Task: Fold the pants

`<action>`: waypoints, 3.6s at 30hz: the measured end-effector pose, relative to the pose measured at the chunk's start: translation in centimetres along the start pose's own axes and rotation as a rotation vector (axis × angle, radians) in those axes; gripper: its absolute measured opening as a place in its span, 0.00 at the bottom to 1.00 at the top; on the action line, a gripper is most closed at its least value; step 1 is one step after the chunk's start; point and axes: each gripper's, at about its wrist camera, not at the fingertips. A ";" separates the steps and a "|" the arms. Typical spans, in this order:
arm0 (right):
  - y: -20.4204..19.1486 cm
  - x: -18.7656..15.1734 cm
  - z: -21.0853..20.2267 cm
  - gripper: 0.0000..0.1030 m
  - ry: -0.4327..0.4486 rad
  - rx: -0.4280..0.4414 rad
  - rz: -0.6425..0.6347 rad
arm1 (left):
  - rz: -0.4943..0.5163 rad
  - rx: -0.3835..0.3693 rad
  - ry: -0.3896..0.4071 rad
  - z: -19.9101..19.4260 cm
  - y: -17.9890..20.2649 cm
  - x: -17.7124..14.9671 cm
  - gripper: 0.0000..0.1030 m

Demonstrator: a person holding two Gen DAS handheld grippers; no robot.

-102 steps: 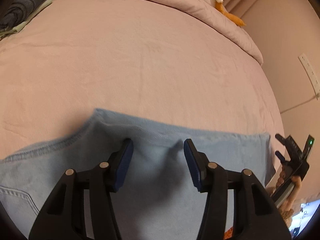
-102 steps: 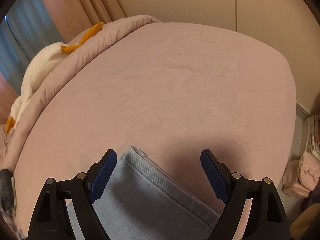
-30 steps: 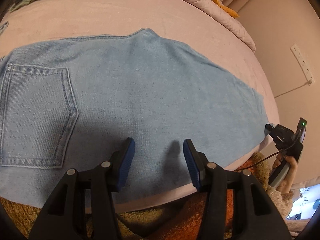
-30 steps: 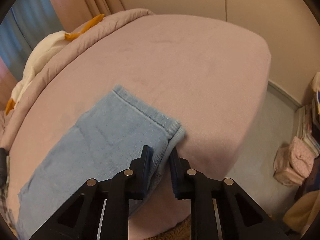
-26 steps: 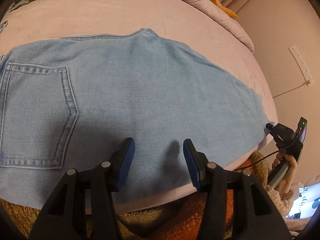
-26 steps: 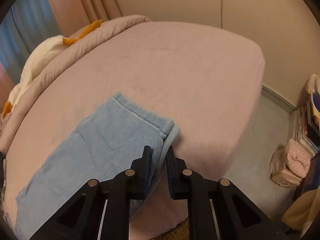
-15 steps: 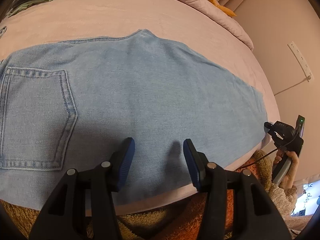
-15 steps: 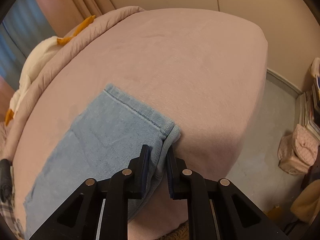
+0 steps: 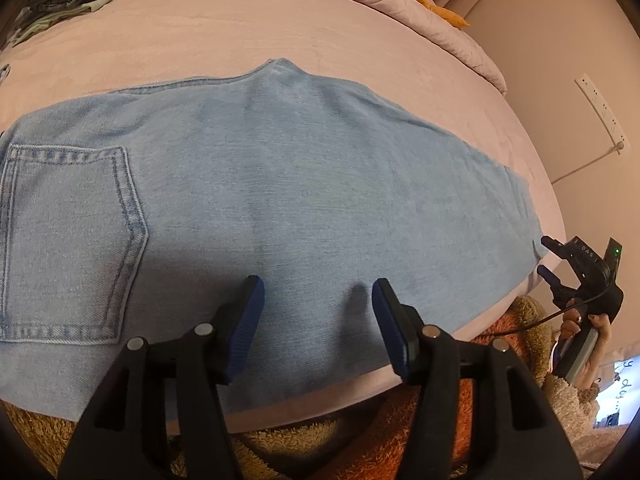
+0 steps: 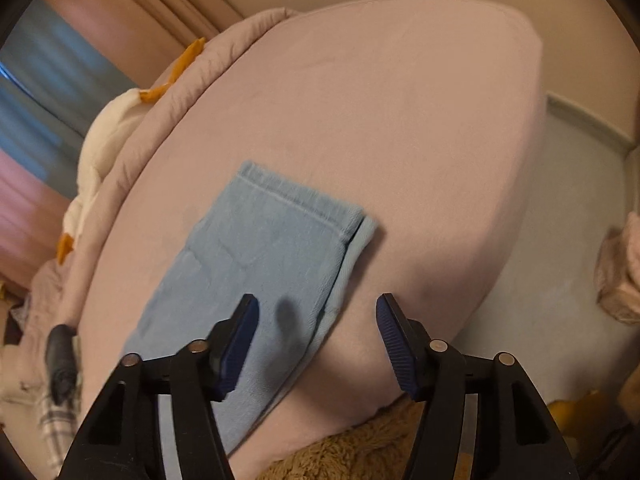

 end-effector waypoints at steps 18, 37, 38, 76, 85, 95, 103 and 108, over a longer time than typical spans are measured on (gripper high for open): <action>-3.0 0.9 0.0 0.12 0.107 0.058 -0.063 | 0.003 -0.026 0.005 0.2 -0.3 0.0 0.58; -26.2 -16.8 0.3 0.12 -0.341 0.460 -0.861 | -0.118 -0.076 0.012 -1.6 -3.1 -0.1 0.46; -26.1 -17.7 1.6 0.12 -0.390 0.442 -0.870 | -0.119 -0.068 0.016 -1.8 -3.1 -0.1 0.46; -20.0 -10.9 2.7 0.66 -0.273 0.435 -0.602 | -0.107 -0.258 -0.113 2.3 0.0 3.8 0.09; -19.1 -9.8 2.2 0.66 -0.215 0.427 -0.560 | -0.006 -0.139 0.033 -0.9 0.4 5.0 0.09; -19.2 -10.2 2.6 0.66 -0.223 0.385 -0.578 | -0.078 -0.109 -0.003 0.8 -2.9 4.0 0.13; -19.3 -10.5 3.1 0.66 -0.222 0.353 -0.606 | -0.069 -0.092 0.006 0.2 -2.3 3.6 0.13; -19.5 -10.8 3.2 0.66 -0.215 0.329 -0.626 | -0.070 -0.071 0.011 -0.2 -1.9 3.7 0.14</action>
Point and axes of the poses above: each gripper's, at about its wrist camera, not at the fingertips, and z roughly the way its jaws point, y to its right, x to its top, and after that the axes turned 5 degrees about -z, right-handed
